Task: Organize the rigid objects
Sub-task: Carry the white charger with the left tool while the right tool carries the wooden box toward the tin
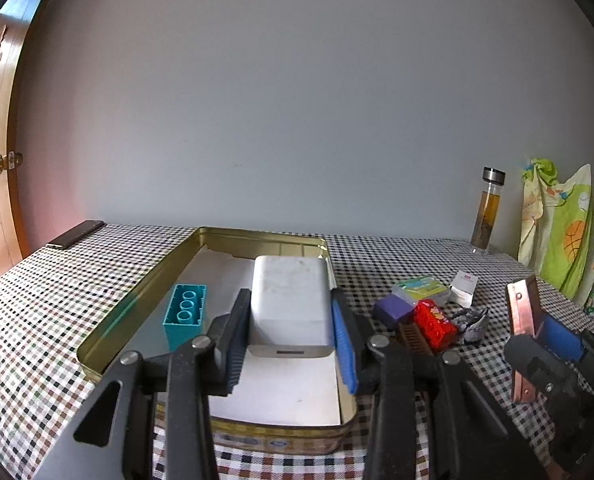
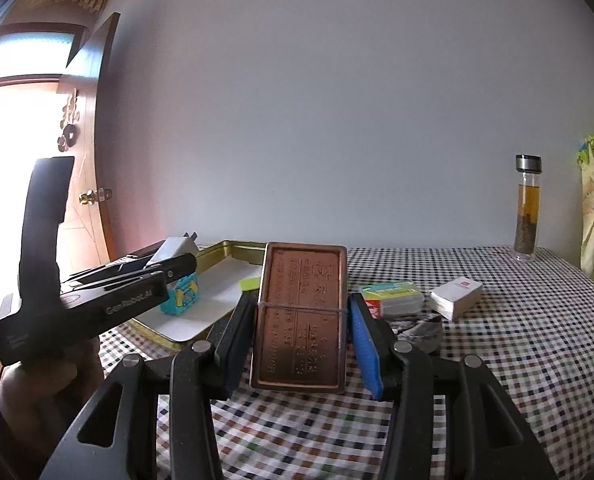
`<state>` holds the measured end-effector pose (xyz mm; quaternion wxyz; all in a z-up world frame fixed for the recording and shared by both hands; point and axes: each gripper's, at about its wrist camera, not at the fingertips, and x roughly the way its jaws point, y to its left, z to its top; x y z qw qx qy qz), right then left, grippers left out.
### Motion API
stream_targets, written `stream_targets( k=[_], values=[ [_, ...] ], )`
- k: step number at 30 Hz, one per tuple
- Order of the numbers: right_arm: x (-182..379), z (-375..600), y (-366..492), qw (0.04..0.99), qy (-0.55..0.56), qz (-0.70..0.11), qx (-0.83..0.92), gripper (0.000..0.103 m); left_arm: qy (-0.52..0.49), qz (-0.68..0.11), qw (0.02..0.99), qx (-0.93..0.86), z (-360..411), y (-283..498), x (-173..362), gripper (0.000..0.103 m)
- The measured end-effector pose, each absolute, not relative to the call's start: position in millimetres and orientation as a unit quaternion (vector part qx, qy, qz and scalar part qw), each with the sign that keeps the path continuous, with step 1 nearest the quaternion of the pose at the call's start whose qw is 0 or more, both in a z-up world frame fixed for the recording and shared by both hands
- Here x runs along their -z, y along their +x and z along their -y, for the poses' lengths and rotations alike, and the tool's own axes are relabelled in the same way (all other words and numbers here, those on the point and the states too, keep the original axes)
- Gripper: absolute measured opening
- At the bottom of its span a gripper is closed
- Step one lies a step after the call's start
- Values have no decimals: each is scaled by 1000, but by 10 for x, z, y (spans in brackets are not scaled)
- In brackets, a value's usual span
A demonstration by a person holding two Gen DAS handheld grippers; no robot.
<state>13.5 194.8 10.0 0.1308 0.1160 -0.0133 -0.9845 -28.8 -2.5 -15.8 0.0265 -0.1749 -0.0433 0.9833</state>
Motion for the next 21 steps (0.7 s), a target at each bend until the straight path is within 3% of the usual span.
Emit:
stream_targets(
  k=[21],
  values=[
    [-62,-1517,114,178,130,-5,975,49,-178,54,9,-983,312,-276,153,37]
  ],
)
